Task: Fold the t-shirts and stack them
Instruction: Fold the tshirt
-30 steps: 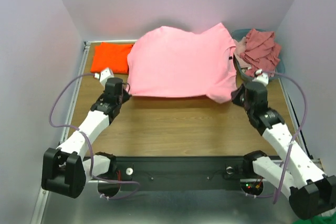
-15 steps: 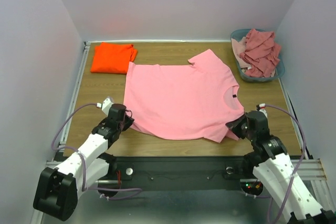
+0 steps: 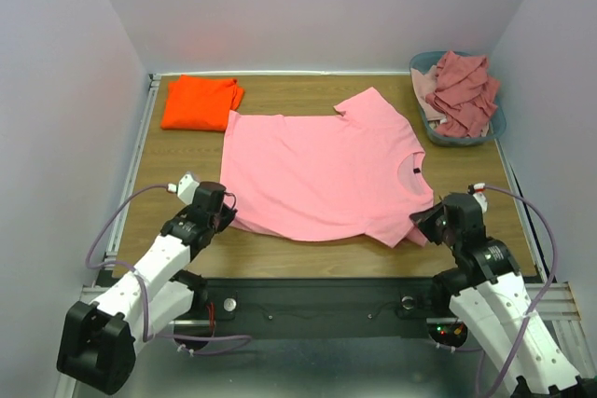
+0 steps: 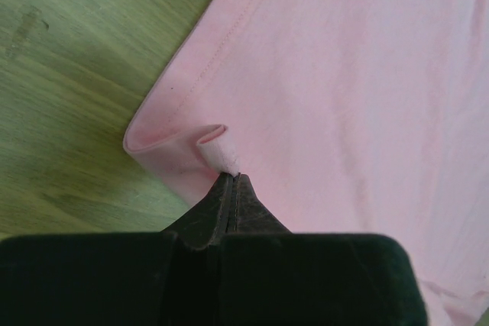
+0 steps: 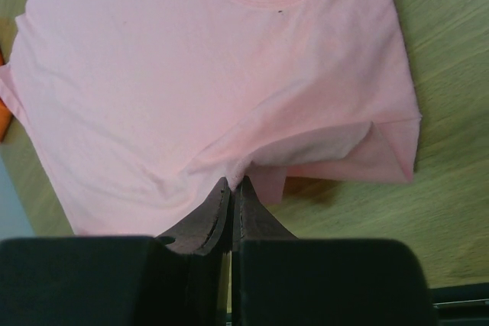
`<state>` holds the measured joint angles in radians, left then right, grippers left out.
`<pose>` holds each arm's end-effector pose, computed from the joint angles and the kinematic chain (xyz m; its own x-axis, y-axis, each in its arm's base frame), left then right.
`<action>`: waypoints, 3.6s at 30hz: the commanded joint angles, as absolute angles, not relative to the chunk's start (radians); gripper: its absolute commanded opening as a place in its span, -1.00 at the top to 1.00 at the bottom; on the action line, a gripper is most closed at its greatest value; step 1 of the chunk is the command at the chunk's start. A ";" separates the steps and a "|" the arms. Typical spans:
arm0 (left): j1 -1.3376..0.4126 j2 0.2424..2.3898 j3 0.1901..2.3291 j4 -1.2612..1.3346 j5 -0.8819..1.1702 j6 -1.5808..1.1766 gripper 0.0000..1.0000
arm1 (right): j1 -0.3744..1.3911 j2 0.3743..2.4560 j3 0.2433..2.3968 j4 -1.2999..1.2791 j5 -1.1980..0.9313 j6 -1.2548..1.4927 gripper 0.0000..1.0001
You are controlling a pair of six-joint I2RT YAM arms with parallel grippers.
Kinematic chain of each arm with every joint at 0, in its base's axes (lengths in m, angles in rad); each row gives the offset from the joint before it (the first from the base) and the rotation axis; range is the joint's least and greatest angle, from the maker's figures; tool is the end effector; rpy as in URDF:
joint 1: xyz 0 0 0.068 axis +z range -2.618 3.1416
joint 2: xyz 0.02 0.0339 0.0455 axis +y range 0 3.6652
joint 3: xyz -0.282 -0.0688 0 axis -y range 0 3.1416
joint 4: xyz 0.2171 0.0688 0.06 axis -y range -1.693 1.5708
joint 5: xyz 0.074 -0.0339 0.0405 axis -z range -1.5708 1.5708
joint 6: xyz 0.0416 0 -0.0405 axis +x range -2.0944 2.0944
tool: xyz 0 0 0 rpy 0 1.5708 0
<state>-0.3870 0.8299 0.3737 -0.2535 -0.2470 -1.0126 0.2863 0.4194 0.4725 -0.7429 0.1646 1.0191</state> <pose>0.1314 -0.0426 0.2053 -0.4843 -0.6908 -0.5369 -0.4090 0.7213 -0.5590 0.0641 0.0118 0.2266 -0.4540 0.7421 -0.4931 0.4374 0.6678 0.6023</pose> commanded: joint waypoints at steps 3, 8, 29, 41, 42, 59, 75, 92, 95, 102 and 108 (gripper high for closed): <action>-0.393 0.916 0.478 -0.255 -0.294 -1.023 1.00 | 0.279 0.500 0.537 -0.686 0.279 0.989 0.99; -0.393 0.989 0.552 -0.275 -0.351 -1.023 1.00 | 0.279 0.607 0.592 -0.624 0.327 0.953 0.99; -0.327 1.337 0.799 -0.249 -0.453 -0.957 1.00 | 0.278 1.253 0.847 -0.310 0.442 0.782 0.99; -0.270 1.511 0.914 -0.239 -0.449 -0.914 -0.30 | 0.268 1.600 1.074 -0.267 0.451 0.664 0.51; -0.267 1.511 0.920 -0.242 -0.448 -0.907 -0.68 | 0.268 1.623 1.104 -0.267 0.421 0.649 0.19; -0.268 1.174 0.724 -0.241 -0.324 -0.874 -0.97 | 0.267 1.488 0.879 -0.158 -0.122 0.663 -1.00; -0.268 1.085 0.712 -0.307 -0.354 -0.876 -0.97 | 0.267 1.827 1.255 -0.110 0.026 0.640 -1.00; -0.284 1.280 0.721 -0.055 -0.108 -0.815 -0.97 | 0.267 1.439 0.794 -0.164 0.017 0.589 -1.00; -0.288 1.383 0.727 0.026 -0.026 -0.781 -0.97 | 0.267 1.420 0.727 -0.166 0.038 0.614 -1.00; -0.290 1.425 0.582 0.020 -0.047 -0.862 -0.97 | 0.267 1.370 0.597 -0.189 0.021 0.701 -1.00; -0.342 1.280 0.450 -0.072 -0.092 -0.925 -0.97 | 0.267 1.145 0.463 -0.284 0.006 0.756 -1.00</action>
